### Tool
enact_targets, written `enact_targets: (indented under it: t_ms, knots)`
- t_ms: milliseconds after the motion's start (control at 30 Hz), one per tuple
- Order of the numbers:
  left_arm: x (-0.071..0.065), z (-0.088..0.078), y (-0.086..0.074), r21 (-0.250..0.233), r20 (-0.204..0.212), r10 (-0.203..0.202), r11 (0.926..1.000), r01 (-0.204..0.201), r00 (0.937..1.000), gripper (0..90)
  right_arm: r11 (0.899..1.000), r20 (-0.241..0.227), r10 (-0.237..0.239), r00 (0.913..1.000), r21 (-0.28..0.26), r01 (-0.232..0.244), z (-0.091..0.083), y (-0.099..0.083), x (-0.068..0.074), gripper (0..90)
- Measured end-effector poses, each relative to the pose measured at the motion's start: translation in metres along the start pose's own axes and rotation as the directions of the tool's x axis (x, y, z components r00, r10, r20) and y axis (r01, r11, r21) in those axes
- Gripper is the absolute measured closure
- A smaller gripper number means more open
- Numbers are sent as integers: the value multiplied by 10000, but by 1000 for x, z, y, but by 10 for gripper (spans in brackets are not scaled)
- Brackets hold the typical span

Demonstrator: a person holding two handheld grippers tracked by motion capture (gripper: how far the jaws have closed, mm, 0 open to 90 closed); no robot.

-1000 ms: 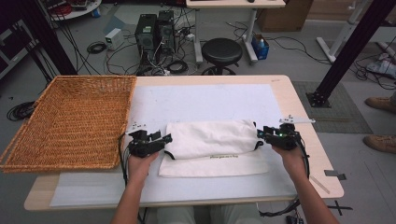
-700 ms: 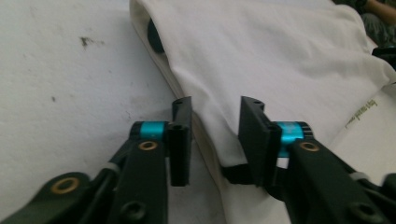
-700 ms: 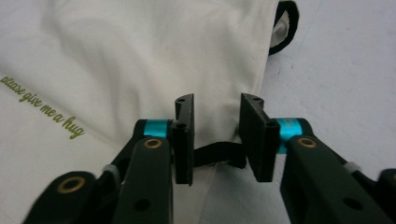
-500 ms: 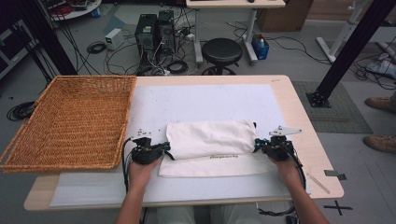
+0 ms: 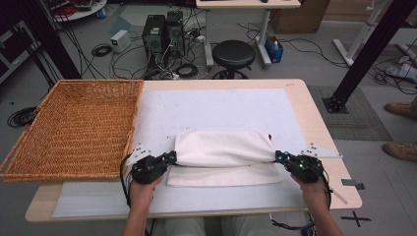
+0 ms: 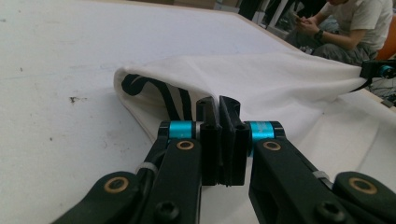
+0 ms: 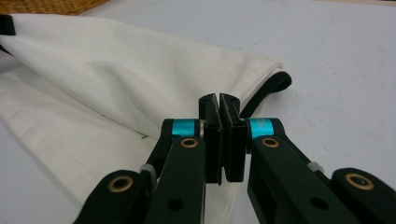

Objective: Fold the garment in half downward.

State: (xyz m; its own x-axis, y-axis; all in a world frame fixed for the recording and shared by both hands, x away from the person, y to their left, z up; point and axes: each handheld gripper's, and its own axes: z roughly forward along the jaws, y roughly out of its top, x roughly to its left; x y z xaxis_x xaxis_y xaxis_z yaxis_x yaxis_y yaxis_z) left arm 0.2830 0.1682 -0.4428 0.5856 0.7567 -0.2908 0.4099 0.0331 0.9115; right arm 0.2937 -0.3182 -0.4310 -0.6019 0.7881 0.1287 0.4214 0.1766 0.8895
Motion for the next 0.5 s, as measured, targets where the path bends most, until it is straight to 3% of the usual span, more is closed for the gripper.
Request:
enact_targets:
  t_ms: [67, 267, 333, 500]
  knots:
    - [-2, -7, -4, -158, 67, 33, 9999, -32, 10000, 866, 9999, -70, -98, 9999, 44, 98, -6, -4, 2, 898]
    - [-12, -22, -20, 110, 190, 263, 9996, -265, 9995, 864, 9992, -134, -71, 9999, 383, 76, -22, -22, 3, 900]
    - [-14, -26, -20, 169, 123, 149, 9997, -151, 9998, 864, 9988, -248, -24, 9997, 497, 36, -27, -30, 6, 900]
    - [-19, -28, -20, 1070, -158, -123, 9942, 139, 9998, 863, 9959, -301, -230, 9993, 867, 255, -36, -39, 13, 900]
